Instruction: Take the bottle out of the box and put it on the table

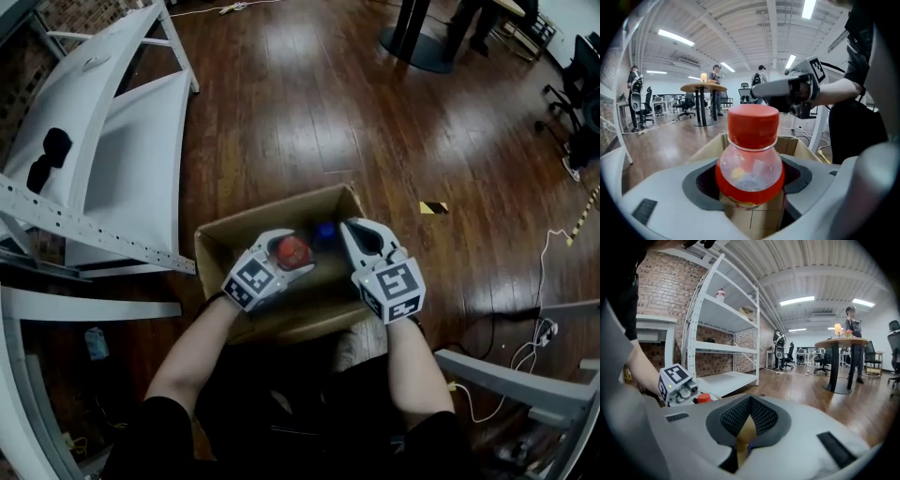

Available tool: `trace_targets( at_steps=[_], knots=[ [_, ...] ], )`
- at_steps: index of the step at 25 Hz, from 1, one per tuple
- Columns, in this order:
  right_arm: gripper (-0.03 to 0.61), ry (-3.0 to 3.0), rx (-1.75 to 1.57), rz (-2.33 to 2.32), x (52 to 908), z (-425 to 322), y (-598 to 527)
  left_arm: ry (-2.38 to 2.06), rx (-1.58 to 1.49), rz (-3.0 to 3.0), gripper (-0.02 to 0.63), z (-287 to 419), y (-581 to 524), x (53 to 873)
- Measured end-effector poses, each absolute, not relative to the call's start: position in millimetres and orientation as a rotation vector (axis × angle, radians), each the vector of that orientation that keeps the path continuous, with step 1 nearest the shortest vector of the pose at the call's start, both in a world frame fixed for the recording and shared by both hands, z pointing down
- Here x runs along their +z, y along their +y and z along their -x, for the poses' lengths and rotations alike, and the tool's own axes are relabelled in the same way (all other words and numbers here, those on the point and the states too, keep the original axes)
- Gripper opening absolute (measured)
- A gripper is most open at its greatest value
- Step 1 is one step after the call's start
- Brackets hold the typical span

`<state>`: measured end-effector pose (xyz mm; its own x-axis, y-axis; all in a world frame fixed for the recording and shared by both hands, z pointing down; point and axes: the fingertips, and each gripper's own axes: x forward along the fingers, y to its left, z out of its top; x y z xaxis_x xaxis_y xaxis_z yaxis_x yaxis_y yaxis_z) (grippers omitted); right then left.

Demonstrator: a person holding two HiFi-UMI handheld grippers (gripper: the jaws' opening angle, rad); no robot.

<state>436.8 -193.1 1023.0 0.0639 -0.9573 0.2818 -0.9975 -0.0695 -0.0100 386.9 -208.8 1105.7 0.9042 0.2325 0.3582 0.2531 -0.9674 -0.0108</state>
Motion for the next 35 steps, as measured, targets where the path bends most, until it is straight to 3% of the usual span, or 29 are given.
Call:
trace_targets(
  at_steps=[6,13,24,35],
  knots=[
    [0.003,-2.041,0.588,-1.977,986,-401,-196,-0.147,-0.551,3.12,0.328,-349,-238,982],
    [0.003,-2.046,0.679,-1.995,816,-400,-174,-0.137,-0.597,3.028,0.328,-321,-220,802],
    [0.003,-2.114,0.584,-1.903,566,-350,-135,0.107,-0.411,3.195,0.327,-245,-214,525],
    [0.003,-2.381,0.357,-1.782,453,-314,-168,0.584,-0.282,3.104,0.327,-149,-227,415]
  ],
)
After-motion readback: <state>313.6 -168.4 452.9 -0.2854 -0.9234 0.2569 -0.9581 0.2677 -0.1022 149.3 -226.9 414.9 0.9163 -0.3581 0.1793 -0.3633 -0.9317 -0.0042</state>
